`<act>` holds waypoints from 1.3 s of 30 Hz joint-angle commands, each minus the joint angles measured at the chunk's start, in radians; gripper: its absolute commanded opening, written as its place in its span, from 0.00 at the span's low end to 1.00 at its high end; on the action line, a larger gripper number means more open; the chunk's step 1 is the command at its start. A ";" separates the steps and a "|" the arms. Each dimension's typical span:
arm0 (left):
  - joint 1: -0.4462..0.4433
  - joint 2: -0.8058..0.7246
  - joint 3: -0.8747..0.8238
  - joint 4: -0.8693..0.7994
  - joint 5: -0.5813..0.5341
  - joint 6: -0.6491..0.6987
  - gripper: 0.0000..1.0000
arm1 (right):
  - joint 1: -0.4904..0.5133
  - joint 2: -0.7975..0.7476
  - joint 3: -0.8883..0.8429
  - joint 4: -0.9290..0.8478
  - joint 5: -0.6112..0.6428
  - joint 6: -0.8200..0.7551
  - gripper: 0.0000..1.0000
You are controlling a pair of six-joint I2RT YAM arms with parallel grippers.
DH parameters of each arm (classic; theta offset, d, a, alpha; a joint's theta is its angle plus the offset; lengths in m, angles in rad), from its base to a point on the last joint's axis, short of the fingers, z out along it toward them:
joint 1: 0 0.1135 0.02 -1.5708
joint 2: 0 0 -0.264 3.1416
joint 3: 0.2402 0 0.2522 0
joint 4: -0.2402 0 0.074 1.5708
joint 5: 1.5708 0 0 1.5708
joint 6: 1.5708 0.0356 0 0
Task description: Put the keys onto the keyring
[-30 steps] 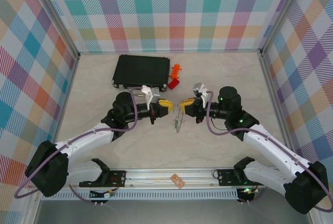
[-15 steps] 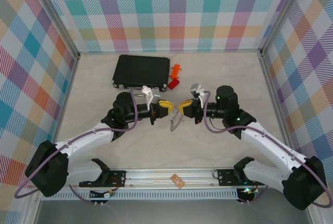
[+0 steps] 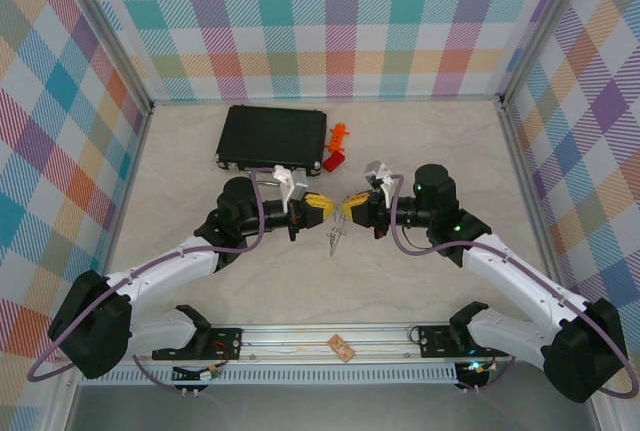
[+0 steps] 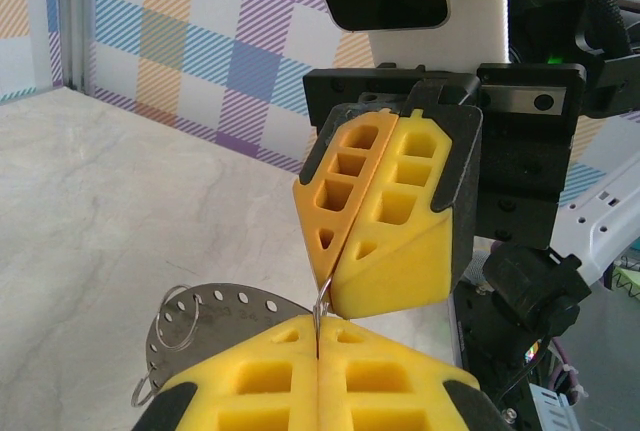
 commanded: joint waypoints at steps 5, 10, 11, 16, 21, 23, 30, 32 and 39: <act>-0.017 0.009 0.025 0.038 0.061 -0.011 0.00 | 0.005 0.009 0.040 0.043 -0.023 -0.002 0.00; -0.020 0.010 0.028 0.039 0.071 -0.011 0.00 | 0.005 0.022 0.054 0.029 -0.027 -0.003 0.00; -0.020 0.008 0.027 0.041 0.070 -0.011 0.00 | 0.005 0.025 0.056 0.025 -0.026 -0.003 0.00; -0.022 -0.001 0.023 0.041 0.061 -0.004 0.00 | 0.006 0.037 0.064 0.010 -0.016 -0.003 0.00; -0.022 -0.012 0.015 0.052 0.053 0.001 0.00 | 0.005 0.043 0.074 -0.014 0.020 0.000 0.00; -0.022 -0.017 0.010 0.054 0.048 0.003 0.00 | 0.005 0.040 0.074 -0.018 0.035 0.003 0.00; -0.020 -0.034 -0.004 0.042 0.028 0.020 0.00 | 0.005 0.039 0.076 -0.043 0.112 0.016 0.00; -0.022 -0.044 -0.009 0.036 0.017 0.030 0.00 | 0.003 0.039 0.078 -0.047 0.127 0.025 0.00; -0.022 -0.053 -0.014 0.039 0.005 0.038 0.00 | 0.003 0.042 0.071 -0.053 0.125 0.023 0.00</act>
